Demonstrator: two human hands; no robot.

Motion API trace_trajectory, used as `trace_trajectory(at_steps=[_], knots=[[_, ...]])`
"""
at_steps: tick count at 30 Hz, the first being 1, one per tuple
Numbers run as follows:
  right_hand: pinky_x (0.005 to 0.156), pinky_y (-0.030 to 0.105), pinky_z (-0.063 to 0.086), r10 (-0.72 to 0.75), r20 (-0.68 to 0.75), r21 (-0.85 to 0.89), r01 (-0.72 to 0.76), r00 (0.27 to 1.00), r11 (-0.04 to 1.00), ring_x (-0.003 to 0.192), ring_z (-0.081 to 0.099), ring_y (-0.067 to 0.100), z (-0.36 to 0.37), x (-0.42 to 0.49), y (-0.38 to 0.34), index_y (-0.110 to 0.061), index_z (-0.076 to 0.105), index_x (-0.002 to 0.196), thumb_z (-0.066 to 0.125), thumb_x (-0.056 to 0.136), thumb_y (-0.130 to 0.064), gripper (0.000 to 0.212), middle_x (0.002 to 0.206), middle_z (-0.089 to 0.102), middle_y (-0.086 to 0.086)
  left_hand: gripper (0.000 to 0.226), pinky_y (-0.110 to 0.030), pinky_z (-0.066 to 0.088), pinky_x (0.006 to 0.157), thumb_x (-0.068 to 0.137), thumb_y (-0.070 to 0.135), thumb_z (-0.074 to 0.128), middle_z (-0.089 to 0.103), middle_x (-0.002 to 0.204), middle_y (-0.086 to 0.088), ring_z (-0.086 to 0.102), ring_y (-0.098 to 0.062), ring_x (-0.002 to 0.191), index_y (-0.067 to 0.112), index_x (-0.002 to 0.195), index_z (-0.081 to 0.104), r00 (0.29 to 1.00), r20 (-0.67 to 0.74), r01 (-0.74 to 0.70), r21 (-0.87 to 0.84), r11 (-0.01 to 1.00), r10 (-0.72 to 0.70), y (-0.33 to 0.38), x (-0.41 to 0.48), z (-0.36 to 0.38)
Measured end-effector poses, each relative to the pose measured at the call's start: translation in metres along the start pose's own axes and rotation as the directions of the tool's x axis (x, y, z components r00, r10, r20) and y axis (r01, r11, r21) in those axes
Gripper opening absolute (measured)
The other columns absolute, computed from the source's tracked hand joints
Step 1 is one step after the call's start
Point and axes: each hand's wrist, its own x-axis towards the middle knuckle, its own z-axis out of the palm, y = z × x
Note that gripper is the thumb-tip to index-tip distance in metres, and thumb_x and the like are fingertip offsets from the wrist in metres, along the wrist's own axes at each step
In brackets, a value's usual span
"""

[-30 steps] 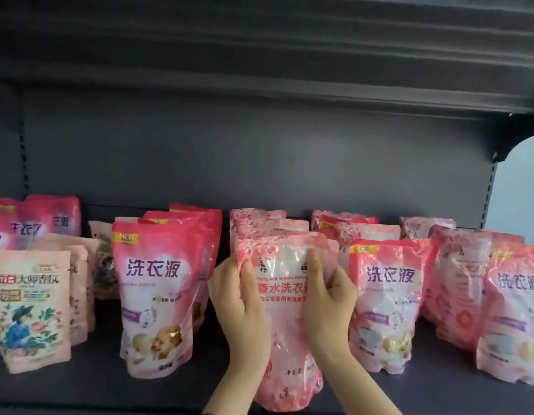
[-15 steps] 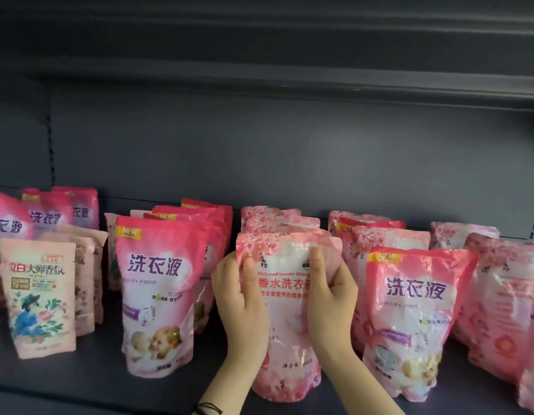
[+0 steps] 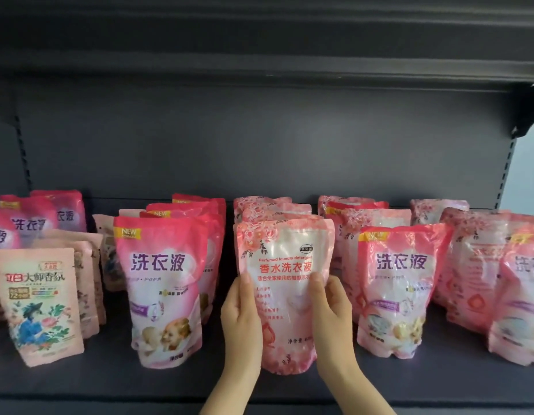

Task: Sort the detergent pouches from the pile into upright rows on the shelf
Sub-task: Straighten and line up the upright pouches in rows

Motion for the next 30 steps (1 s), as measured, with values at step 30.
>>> trace_trajectory(at_steps=[30], knots=[[0.075, 0.024, 0.057, -0.045, 0.162, -0.071, 0.057, 0.986, 0.996, 0.096, 0.069, 0.02, -0.171, 0.112, -0.07, -0.019, 0.07, 0.105, 0.067, 0.082, -0.037, 0.03, 0.104, 0.073, 0.005, 0.032, -0.008, 0.049, 0.059, 0.097, 0.041, 0.041, 0.072, 0.078, 0.018, 0.067, 0.004, 0.074, 0.032, 0.081, 0.067, 0.957, -0.278, -0.085, -0.002, 0.996, 0.081, -0.008, -0.05, 0.096]])
